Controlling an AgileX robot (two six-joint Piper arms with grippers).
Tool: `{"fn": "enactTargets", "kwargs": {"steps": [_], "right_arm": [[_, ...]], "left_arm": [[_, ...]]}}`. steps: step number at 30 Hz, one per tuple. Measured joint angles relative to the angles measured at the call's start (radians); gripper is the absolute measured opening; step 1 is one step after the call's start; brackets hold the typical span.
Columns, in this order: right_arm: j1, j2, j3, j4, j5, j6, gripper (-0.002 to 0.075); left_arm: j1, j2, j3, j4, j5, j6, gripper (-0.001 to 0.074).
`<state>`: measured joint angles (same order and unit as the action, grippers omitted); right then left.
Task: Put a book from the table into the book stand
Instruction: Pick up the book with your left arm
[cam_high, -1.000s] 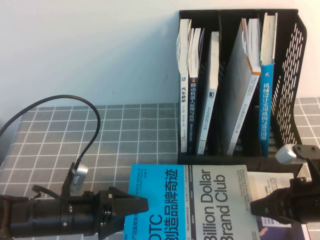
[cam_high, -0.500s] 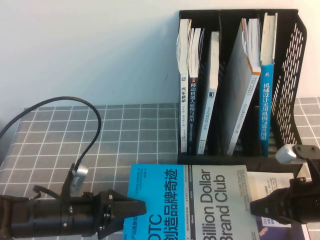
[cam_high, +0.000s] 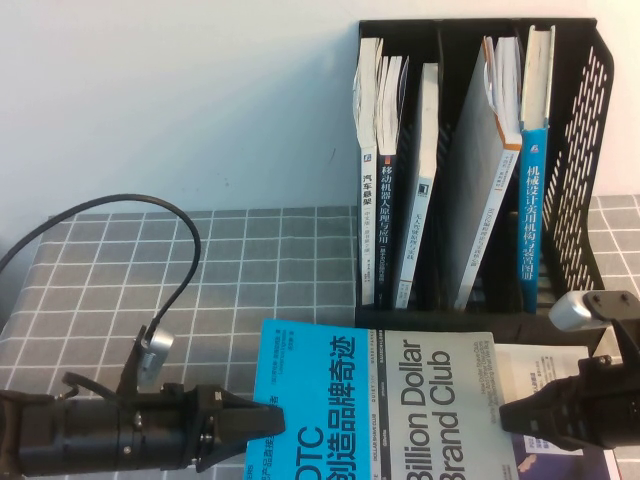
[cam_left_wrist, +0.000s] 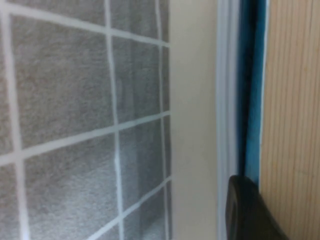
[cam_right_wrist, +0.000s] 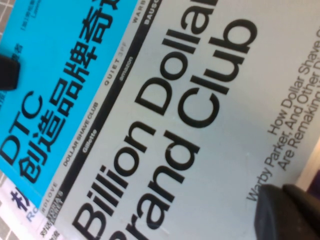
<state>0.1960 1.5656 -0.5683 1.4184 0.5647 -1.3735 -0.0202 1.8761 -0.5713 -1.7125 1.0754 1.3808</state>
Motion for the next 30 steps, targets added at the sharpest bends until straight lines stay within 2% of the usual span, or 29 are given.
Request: {"fn": "enactTargets", "kwargs": {"steps": [12, 22, 30], "right_arm": [[0.000, -0.056, 0.000, -0.088, 0.009, 0.009, -0.0003], [0.000, -0.249, 0.000, -0.108, -0.017, 0.019, -0.0003], [0.002, -0.390, 0.000, -0.116, -0.092, 0.021, -0.0003]], "left_arm": [[0.094, -0.166, 0.000, 0.033, 0.025, -0.060, 0.0185], [0.097, -0.419, 0.003, 0.067, -0.019, -0.162, 0.0185], [0.100, -0.648, -0.022, 0.131, -0.042, -0.321, 0.0185]]}}
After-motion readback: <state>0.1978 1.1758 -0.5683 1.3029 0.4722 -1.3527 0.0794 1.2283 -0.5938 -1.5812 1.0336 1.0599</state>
